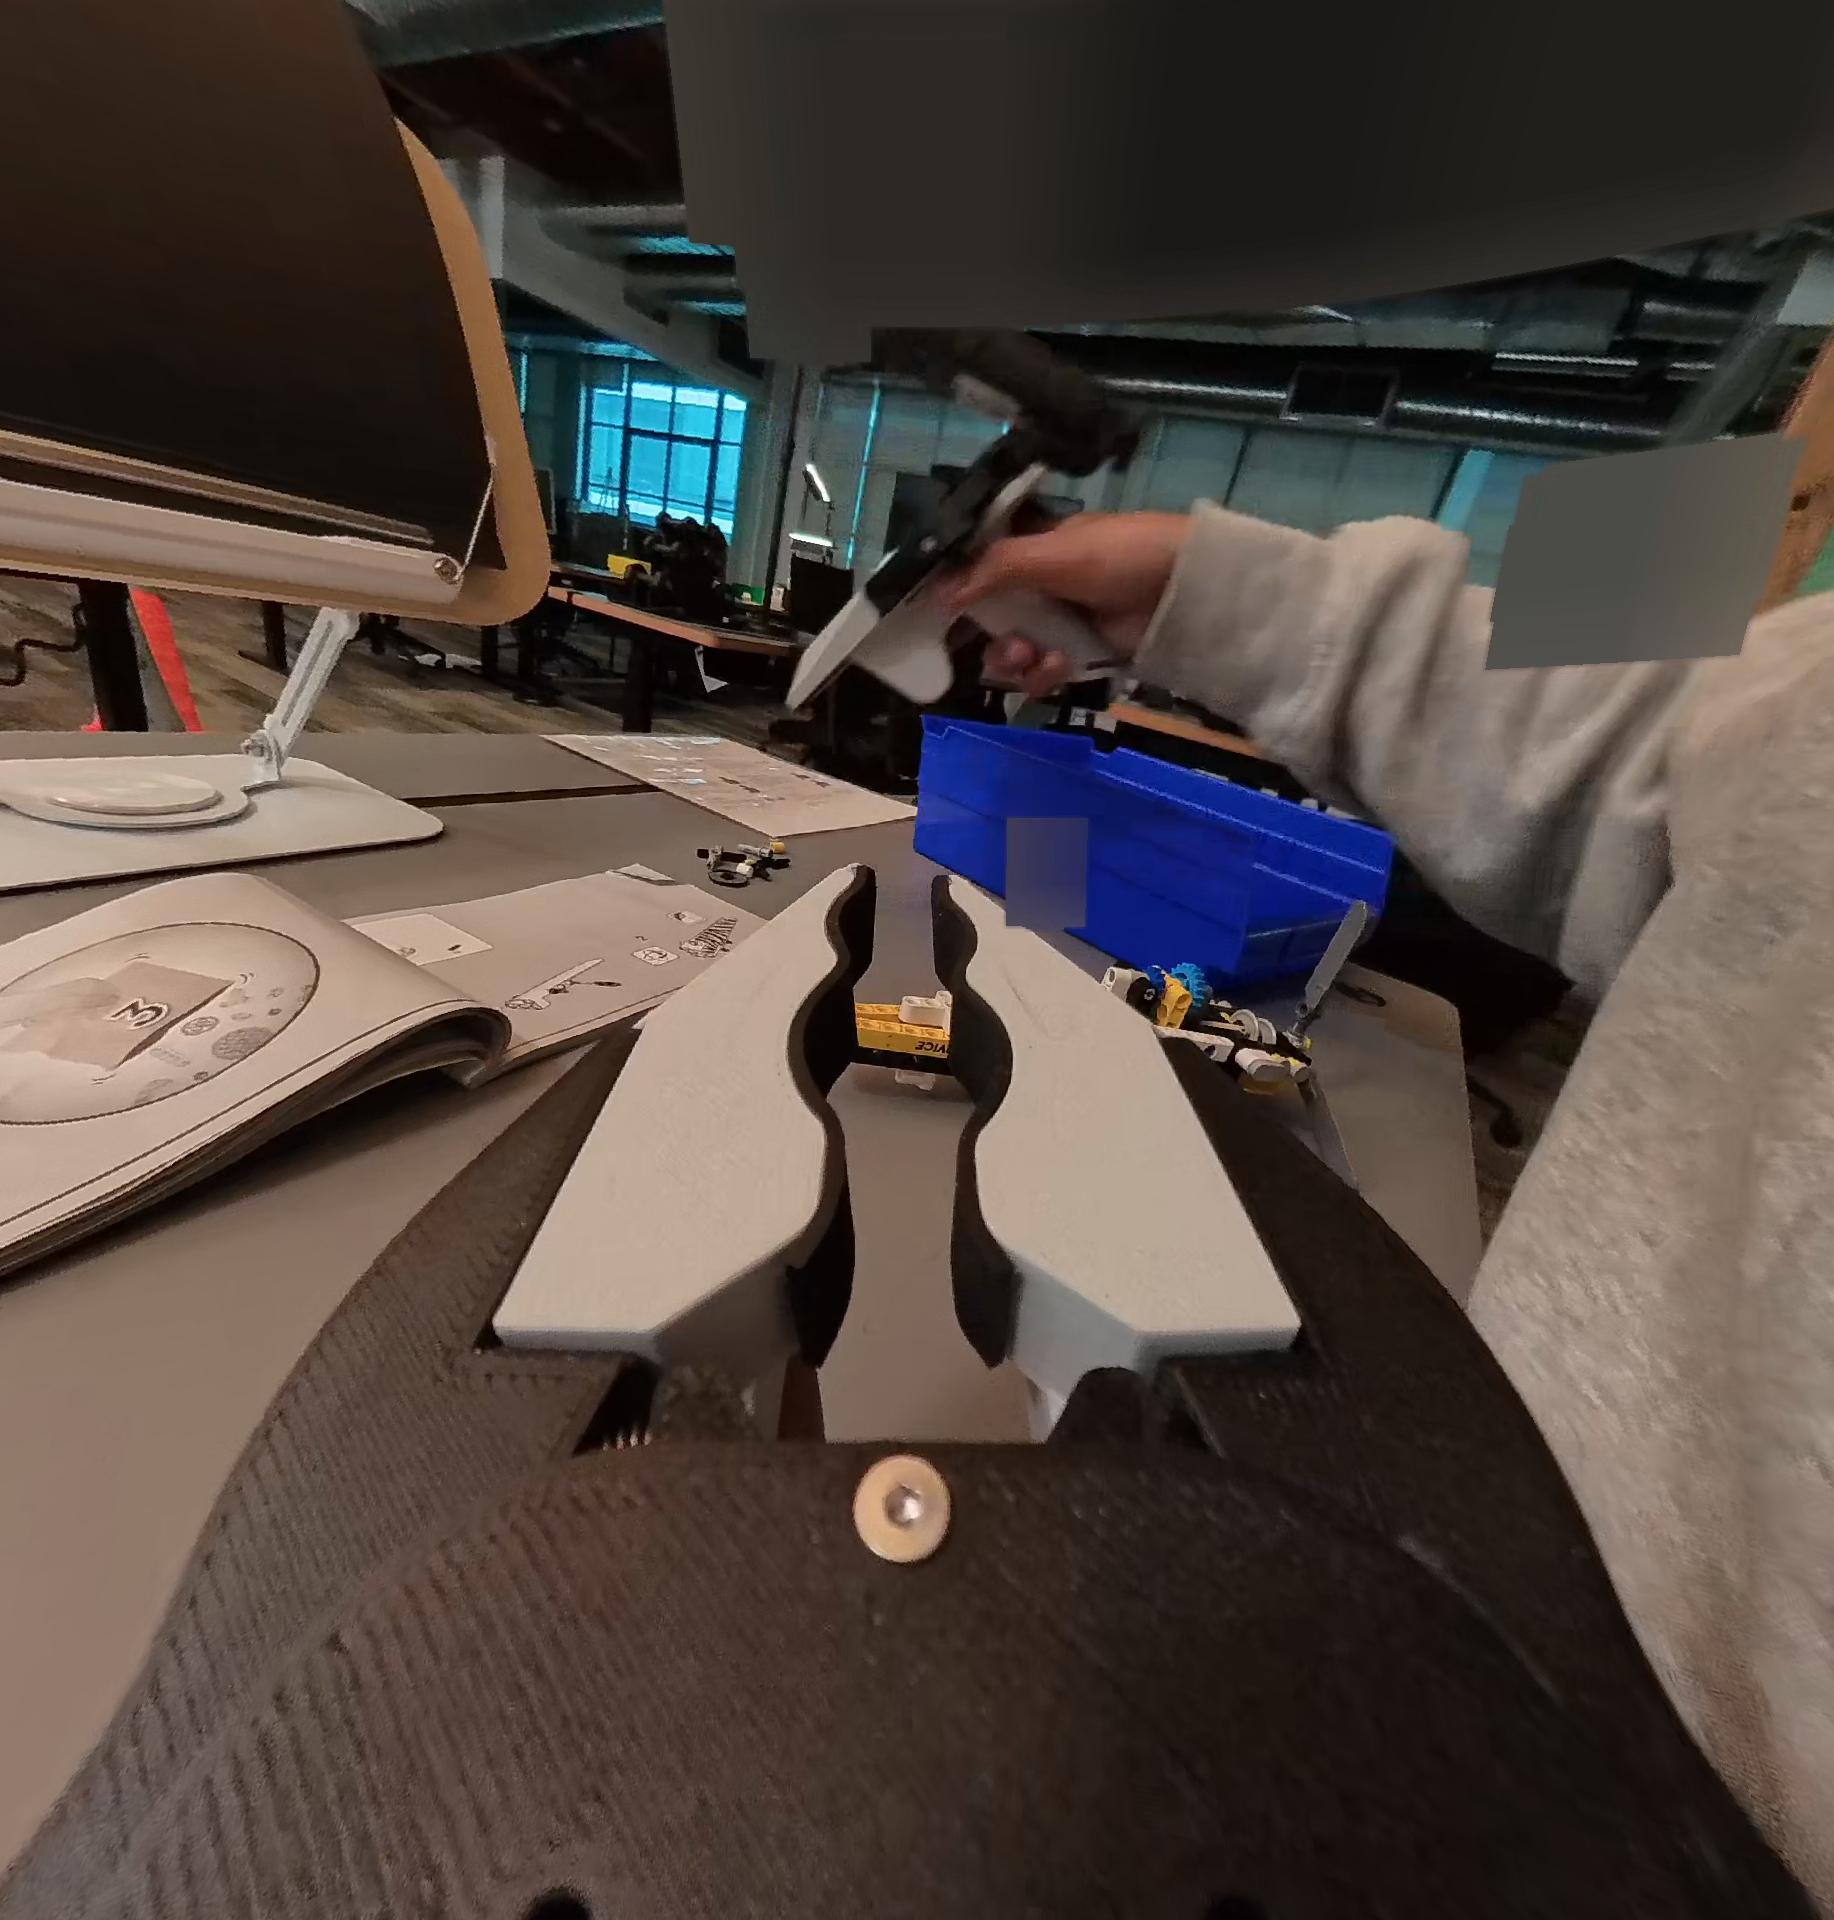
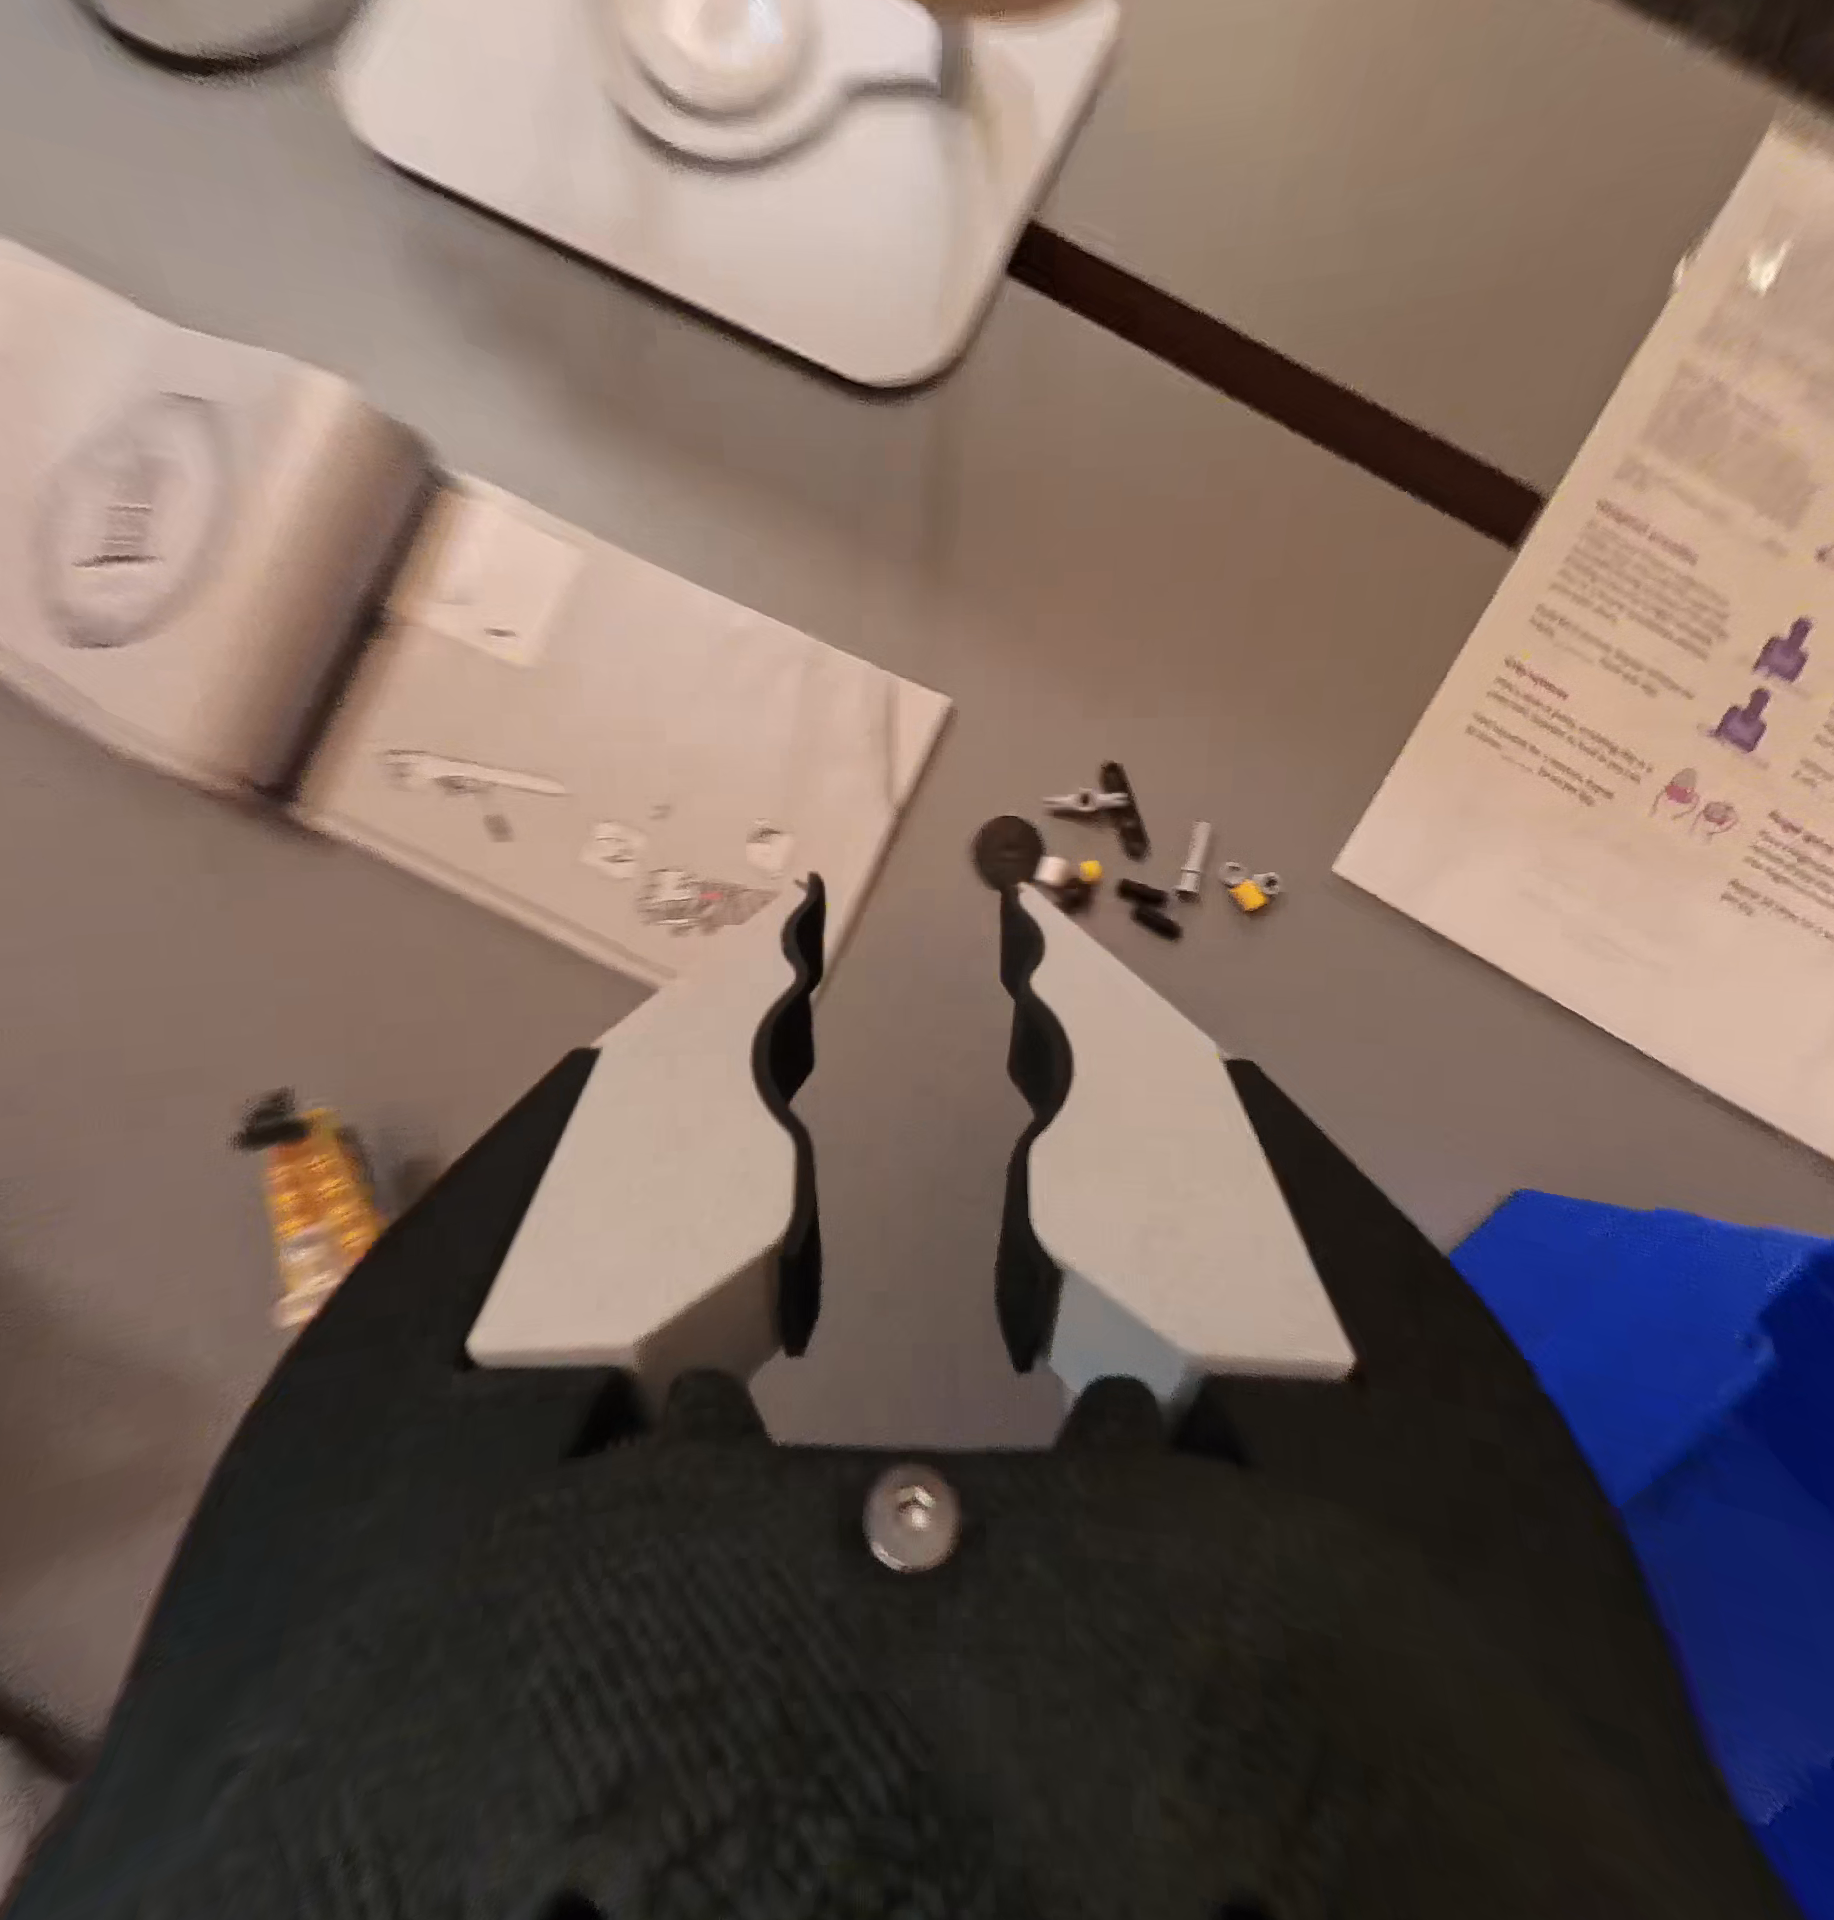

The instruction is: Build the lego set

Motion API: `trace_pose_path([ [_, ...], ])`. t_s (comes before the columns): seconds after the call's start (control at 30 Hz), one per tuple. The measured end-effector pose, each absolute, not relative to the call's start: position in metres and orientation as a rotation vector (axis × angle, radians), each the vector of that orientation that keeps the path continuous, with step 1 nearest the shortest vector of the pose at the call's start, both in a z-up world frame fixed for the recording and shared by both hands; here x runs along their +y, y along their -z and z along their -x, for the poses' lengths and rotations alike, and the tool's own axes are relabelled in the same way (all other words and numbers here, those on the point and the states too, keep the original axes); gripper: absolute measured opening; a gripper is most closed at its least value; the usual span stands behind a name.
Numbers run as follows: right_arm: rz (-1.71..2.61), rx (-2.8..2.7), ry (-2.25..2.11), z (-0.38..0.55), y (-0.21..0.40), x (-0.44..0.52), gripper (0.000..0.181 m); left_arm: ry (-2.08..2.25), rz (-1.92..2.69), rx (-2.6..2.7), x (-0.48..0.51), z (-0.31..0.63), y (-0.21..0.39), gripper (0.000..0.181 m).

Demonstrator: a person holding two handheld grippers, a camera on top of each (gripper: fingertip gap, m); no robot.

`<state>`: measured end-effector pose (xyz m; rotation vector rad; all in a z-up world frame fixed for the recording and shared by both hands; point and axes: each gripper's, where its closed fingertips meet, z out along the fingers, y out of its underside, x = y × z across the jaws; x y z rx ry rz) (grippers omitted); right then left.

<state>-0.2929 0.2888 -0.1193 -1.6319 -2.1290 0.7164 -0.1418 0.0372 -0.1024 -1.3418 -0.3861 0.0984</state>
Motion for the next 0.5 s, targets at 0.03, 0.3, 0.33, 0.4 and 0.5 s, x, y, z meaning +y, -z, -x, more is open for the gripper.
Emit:
trace_pose_path([
  [0.03,1.587,-2.125,-0.770,0.280,0.106,0.274,0.032,-0.095,1.338,-0.391,0.036,0.142,0.102,0.009],
  [0.3,1.181,-2.233,-2.010,0.091,0.028,0.077,0.038,0.215,1.321,-0.436,0.035,0.128,0.106,0.015],
  [0.33,1.103,-2.254,-1.971,0.072,0.041,0.067,0.040,0.311,1.313,-0.443,0.037,0.124,0.104,0.018],
  [0.4,1.041,-2.236,-1.704,0.052,0.081,0.069,0.041,0.399,1.292,-0.441,0.039,0.116,0.097,0.022],
  [0.5,1.067,-2.179,-1.573,0.013,0.103,0.105,0.032,0.342,1.366,-0.411,0.050,0.104,0.097,0.032],
])
